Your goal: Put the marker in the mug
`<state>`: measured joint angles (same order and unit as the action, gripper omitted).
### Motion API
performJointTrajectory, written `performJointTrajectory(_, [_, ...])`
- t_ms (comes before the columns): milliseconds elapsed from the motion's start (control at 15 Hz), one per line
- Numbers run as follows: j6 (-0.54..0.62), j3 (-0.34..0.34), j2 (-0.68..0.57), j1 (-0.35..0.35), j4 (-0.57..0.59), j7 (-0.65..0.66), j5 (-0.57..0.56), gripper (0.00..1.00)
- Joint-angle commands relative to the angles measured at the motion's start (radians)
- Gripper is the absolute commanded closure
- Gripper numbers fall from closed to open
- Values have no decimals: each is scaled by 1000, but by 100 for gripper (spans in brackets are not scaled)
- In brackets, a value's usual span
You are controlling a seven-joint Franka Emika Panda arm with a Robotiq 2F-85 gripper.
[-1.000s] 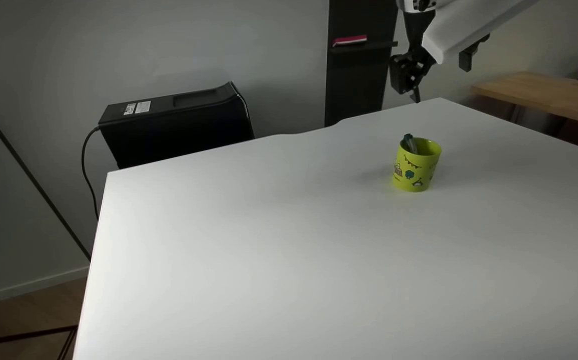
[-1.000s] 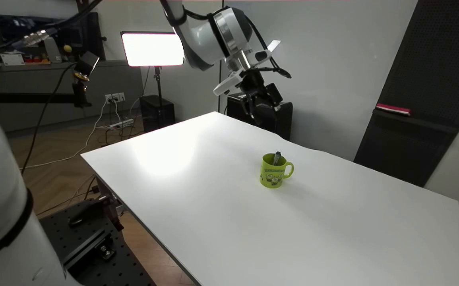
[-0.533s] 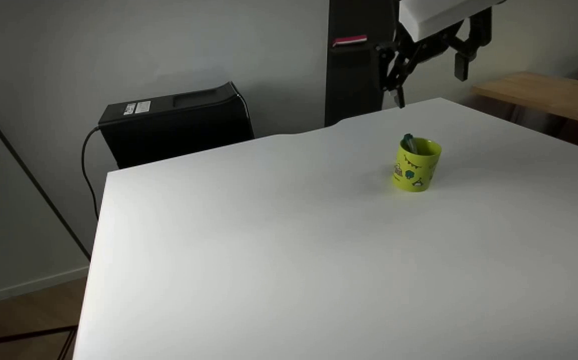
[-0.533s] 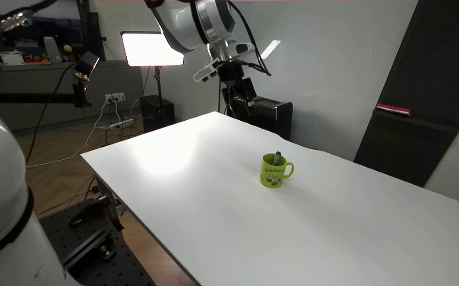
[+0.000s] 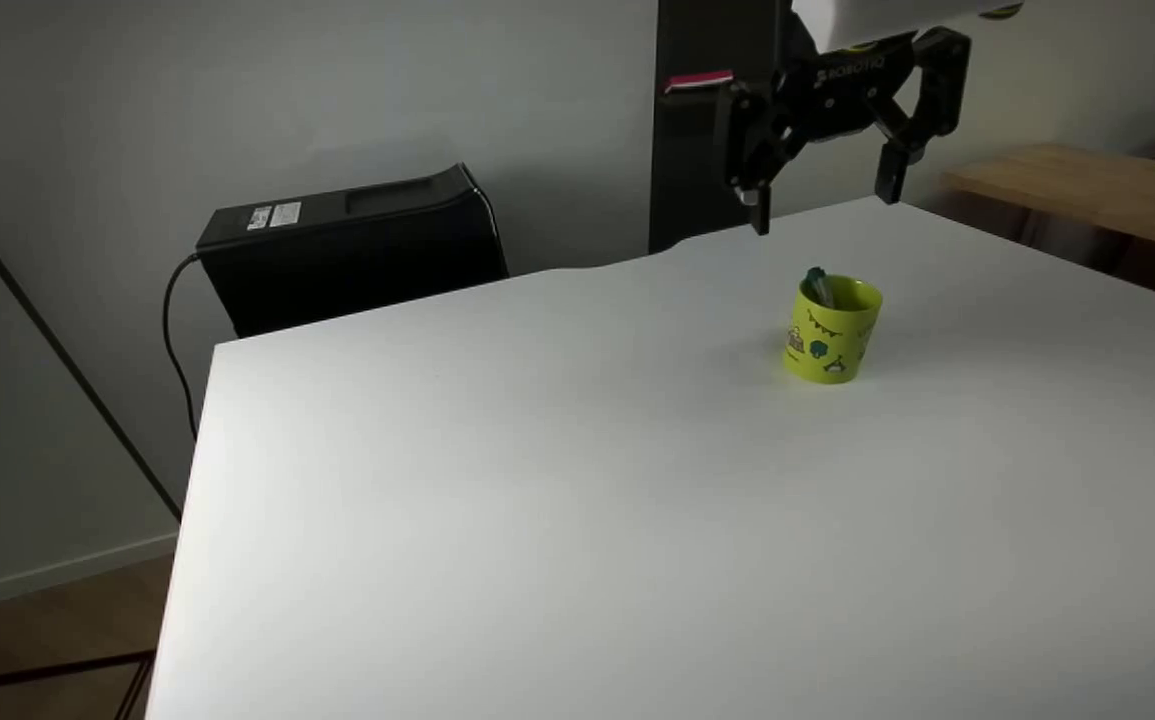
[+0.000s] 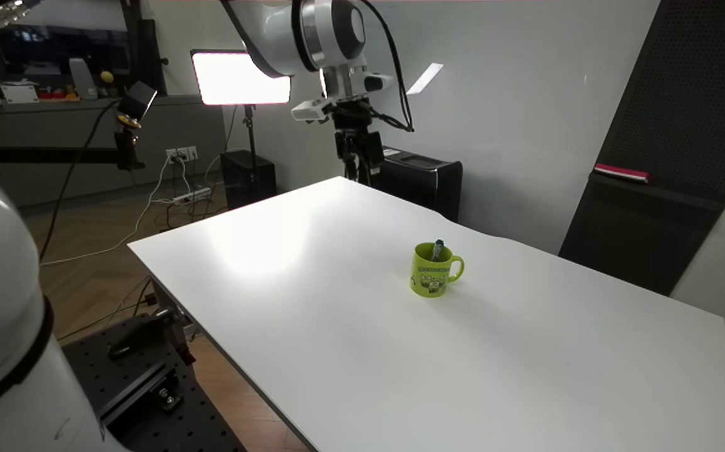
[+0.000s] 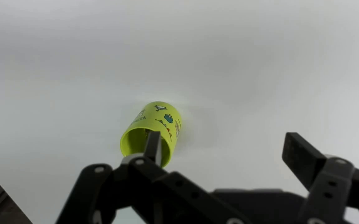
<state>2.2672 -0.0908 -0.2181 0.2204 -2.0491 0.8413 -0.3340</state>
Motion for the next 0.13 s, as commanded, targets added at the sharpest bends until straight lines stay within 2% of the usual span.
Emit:
performJointTrajectory(0, [0,5,1,5,-1,-4,4,0])
performJointTrajectory(67, [0,5,2,4,-2,-5,5,0])
